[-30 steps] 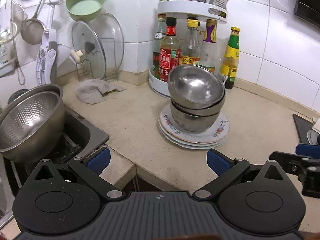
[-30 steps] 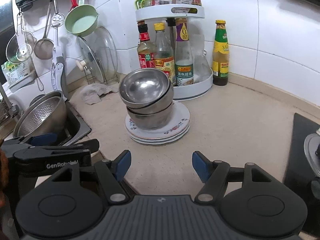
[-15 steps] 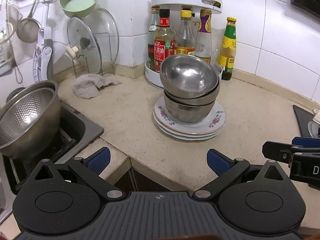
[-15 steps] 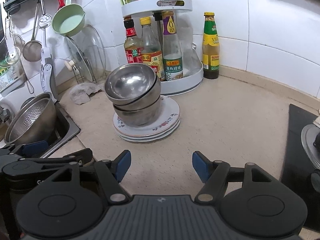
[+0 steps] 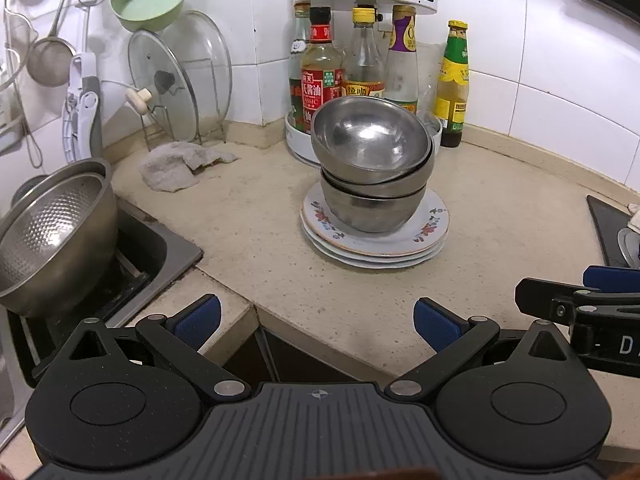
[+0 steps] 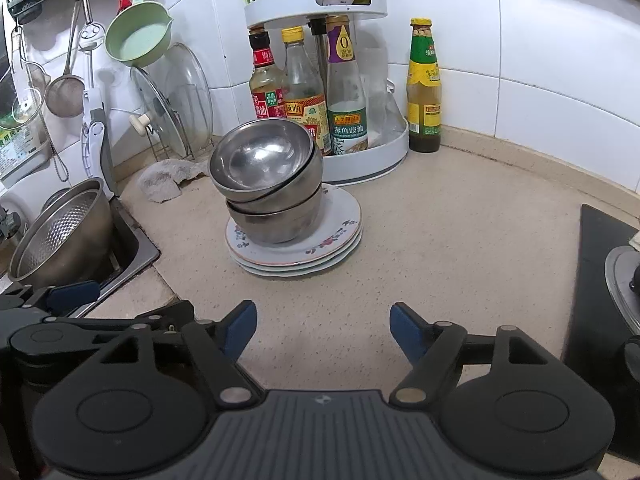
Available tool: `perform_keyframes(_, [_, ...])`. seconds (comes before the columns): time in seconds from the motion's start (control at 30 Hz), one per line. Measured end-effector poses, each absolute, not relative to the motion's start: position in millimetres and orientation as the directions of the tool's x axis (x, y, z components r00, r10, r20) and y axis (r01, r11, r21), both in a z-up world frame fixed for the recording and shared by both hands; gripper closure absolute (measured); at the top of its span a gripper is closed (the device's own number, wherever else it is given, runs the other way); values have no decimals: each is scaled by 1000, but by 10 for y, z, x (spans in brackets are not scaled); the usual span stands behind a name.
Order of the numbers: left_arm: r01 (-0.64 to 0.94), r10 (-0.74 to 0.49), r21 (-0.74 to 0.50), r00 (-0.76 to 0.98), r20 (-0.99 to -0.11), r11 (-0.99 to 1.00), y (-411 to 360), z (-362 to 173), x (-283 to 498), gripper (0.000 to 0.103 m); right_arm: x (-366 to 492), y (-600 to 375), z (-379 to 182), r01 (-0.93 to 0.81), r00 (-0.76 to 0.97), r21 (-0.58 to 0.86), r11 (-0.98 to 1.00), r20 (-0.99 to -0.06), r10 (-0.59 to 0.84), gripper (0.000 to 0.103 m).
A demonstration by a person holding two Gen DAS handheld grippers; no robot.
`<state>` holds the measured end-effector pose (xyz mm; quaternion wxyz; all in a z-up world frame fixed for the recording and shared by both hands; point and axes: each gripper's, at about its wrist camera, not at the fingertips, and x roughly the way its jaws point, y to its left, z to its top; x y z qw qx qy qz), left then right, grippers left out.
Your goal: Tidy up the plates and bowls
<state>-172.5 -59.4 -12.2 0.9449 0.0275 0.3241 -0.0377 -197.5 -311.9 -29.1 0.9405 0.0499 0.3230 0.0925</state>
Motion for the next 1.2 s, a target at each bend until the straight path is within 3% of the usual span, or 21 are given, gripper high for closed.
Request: perform_keyframes(1.2, [81, -78, -22, 787, -612, 996, -561, -138, -1663, 0, -1893, -3170, -356, -118, 769, 168, 979, -608, 197, 33])
